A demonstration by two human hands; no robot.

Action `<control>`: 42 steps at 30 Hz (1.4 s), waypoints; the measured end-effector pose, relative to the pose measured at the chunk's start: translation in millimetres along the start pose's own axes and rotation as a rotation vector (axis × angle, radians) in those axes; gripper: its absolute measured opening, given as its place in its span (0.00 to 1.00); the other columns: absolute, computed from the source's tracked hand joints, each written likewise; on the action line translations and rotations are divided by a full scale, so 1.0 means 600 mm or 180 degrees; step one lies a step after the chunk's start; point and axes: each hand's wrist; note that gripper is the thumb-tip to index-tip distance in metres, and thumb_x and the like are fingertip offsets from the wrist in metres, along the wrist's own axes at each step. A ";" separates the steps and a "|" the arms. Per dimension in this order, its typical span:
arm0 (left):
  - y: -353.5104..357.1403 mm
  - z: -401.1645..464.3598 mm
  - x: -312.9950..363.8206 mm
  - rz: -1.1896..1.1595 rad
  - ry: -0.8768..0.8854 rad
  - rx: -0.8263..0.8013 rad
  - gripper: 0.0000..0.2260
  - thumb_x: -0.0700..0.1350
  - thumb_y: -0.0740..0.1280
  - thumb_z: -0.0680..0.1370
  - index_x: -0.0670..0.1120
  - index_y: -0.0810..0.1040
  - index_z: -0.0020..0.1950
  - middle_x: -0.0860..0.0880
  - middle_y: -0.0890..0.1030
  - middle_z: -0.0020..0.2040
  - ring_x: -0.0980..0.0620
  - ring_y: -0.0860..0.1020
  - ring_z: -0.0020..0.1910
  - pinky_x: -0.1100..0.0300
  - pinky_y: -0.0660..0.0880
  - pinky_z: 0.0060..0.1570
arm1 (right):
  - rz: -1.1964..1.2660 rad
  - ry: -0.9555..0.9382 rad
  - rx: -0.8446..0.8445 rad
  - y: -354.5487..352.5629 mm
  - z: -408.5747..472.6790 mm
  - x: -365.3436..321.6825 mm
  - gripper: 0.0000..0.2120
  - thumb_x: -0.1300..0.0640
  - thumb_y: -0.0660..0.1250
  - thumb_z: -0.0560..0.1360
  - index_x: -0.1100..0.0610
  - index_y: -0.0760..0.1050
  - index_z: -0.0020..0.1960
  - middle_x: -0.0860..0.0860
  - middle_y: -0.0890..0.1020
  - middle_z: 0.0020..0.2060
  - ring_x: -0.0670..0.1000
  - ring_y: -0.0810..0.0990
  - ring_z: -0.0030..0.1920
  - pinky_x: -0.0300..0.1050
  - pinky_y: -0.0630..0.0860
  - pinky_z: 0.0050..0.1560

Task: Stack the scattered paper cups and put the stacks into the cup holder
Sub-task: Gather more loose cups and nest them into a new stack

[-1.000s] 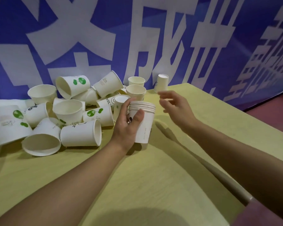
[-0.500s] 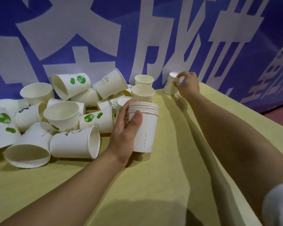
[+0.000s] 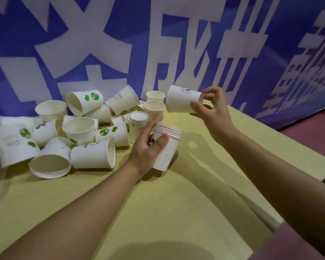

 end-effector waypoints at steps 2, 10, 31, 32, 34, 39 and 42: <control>0.000 -0.013 0.009 0.0173 0.0036 -0.0060 0.30 0.68 0.67 0.71 0.70 0.67 0.73 0.50 0.74 0.70 0.54 0.78 0.62 0.60 0.77 0.54 | 0.0137 0.0158 -0.0171 0.012 -0.045 -0.022 0.23 0.58 0.73 0.75 0.50 0.67 0.65 0.52 0.72 0.61 0.54 0.81 0.56 0.50 0.83 0.53; -0.025 -0.083 0.046 0.0453 0.0050 -0.0080 0.36 0.65 0.68 0.71 0.61 0.61 0.78 0.51 0.77 0.69 0.52 0.78 0.64 0.52 0.78 0.60 | 0.0164 0.0417 -0.0192 0.072 -0.136 -0.056 0.08 0.53 0.68 0.79 0.58 0.73 0.51 0.51 0.80 0.51 0.48 0.84 0.49 0.41 0.83 0.46; -0.169 -0.190 0.065 0.0204 0.0065 0.0718 0.25 0.61 0.69 0.69 0.62 0.69 0.65 0.45 0.81 0.54 0.52 0.81 0.47 0.60 0.78 0.42 | -0.1477 -0.0140 -0.0177 0.223 -0.107 -0.016 0.17 0.52 0.67 0.80 0.47 0.75 0.69 0.52 0.73 0.67 0.53 0.73 0.64 0.51 0.72 0.69; -0.169 -0.189 0.063 0.0201 0.0058 0.0697 0.24 0.61 0.69 0.69 0.63 0.69 0.64 0.45 0.81 0.53 0.52 0.81 0.47 0.61 0.77 0.42 | -0.1640 -0.0135 -0.0160 0.223 -0.101 -0.001 0.19 0.52 0.67 0.80 0.47 0.74 0.70 0.52 0.70 0.70 0.54 0.69 0.68 0.50 0.67 0.71; -0.172 -0.187 0.058 0.0177 0.0066 0.0638 0.21 0.61 0.70 0.69 0.67 0.70 0.61 0.44 0.81 0.53 0.50 0.80 0.48 0.57 0.77 0.45 | -0.1681 -0.0073 -0.0198 0.222 -0.101 0.028 0.20 0.53 0.67 0.80 0.46 0.72 0.72 0.49 0.67 0.74 0.53 0.63 0.73 0.46 0.62 0.71; -0.179 -0.179 0.054 0.0046 -0.0002 0.0502 0.22 0.60 0.70 0.69 0.64 0.71 0.62 0.48 0.82 0.49 0.52 0.81 0.44 0.58 0.78 0.43 | -0.1923 -0.0234 -0.0196 0.216 -0.086 0.053 0.14 0.54 0.71 0.78 0.47 0.76 0.63 0.47 0.67 0.75 0.51 0.63 0.74 0.43 0.61 0.70; -0.178 -0.178 0.053 0.0057 0.0043 0.0433 0.22 0.60 0.70 0.70 0.64 0.71 0.63 0.50 0.82 0.48 0.53 0.80 0.45 0.58 0.77 0.45 | -0.1995 -0.0325 -0.0092 0.218 -0.084 0.045 0.06 0.53 0.72 0.77 0.47 0.76 0.51 0.48 0.68 0.74 0.51 0.64 0.73 0.39 0.61 0.66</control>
Point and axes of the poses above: each hand's wrist, its own z-axis towards the middle knuckle, its own y-axis out of the palm, x = y × z
